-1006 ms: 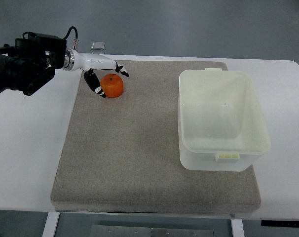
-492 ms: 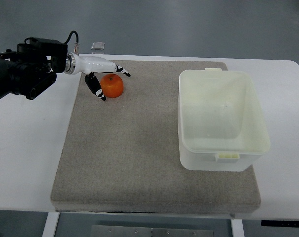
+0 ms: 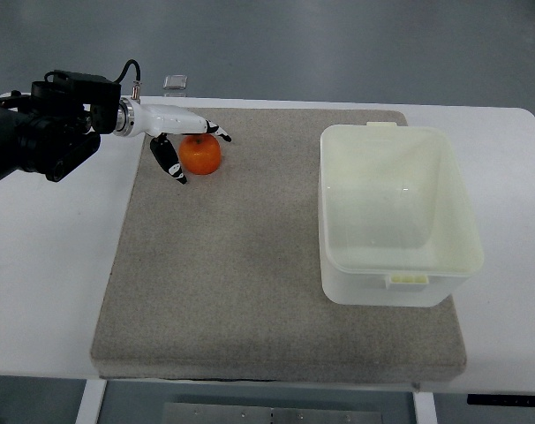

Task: Put orange in box with left hand
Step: 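Close the left hand fingers around the orange and lift, then carry the orange with the left hand over the white box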

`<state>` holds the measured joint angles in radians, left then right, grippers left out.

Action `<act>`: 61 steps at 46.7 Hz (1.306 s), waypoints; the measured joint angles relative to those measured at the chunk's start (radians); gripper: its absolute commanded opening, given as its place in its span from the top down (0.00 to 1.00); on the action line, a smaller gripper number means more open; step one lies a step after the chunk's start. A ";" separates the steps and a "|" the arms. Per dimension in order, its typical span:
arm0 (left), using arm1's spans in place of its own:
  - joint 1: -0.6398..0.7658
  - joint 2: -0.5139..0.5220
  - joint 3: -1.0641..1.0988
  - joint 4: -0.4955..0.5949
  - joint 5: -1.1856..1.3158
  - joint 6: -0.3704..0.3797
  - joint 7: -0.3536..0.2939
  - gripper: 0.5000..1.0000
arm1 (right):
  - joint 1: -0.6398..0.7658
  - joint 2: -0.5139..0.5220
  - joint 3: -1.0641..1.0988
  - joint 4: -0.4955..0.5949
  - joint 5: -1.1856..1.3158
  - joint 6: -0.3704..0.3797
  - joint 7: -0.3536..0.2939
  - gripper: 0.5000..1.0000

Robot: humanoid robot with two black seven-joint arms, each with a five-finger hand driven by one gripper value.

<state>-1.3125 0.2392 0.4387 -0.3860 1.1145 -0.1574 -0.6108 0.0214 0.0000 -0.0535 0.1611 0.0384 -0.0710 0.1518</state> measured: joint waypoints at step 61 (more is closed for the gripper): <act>-0.047 -0.012 -0.086 0.110 -0.239 -0.278 0.000 1.00 | 0.000 0.000 0.000 0.000 0.000 0.001 0.000 0.15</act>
<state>-1.3600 0.2269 0.3524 -0.2756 0.8754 -0.4349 -0.6109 0.0214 0.0000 -0.0535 0.1611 0.0386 -0.0704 0.1520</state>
